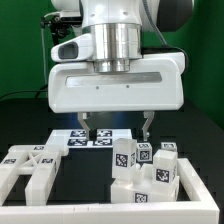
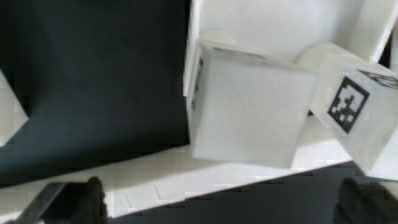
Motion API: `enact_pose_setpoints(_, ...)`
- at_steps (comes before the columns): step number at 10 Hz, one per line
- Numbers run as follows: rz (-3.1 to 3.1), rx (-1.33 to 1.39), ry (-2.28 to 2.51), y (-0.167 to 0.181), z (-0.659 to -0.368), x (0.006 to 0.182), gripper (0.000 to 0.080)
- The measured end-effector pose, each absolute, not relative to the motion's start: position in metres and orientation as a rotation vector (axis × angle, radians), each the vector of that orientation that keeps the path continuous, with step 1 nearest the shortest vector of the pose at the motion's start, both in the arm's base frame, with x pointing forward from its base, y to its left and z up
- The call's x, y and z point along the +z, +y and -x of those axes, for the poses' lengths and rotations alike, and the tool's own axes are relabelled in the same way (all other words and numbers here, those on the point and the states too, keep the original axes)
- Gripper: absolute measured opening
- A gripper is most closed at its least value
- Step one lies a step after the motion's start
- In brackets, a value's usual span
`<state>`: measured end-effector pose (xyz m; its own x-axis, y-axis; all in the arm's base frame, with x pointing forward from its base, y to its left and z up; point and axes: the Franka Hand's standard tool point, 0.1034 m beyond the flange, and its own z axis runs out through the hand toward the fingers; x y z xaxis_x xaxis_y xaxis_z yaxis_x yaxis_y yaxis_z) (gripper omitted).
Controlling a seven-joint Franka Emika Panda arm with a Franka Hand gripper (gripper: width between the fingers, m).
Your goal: Assemble chair
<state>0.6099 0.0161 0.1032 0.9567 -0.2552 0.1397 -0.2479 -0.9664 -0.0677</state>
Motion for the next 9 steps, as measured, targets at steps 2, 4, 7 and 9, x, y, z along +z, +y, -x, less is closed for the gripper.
enact_pose_setpoints(2, 3.066, -0.152, 0.392, 0.0166, -0.6036, 0.0950, 0.0649)
enact_pose_setpoints(4, 3.068, -0.152, 0.389, 0.0200, -0.6003, 0.0912, 0.0649)
enact_pose_setpoints(7, 3.069, -0.153, 0.380, 0.0243, -0.6005, 0.0903, 0.0552)
enact_pose_setpoints(9, 3.069, -0.152, 0.376, 0.0252, -0.6003, 0.0897, 0.0369)
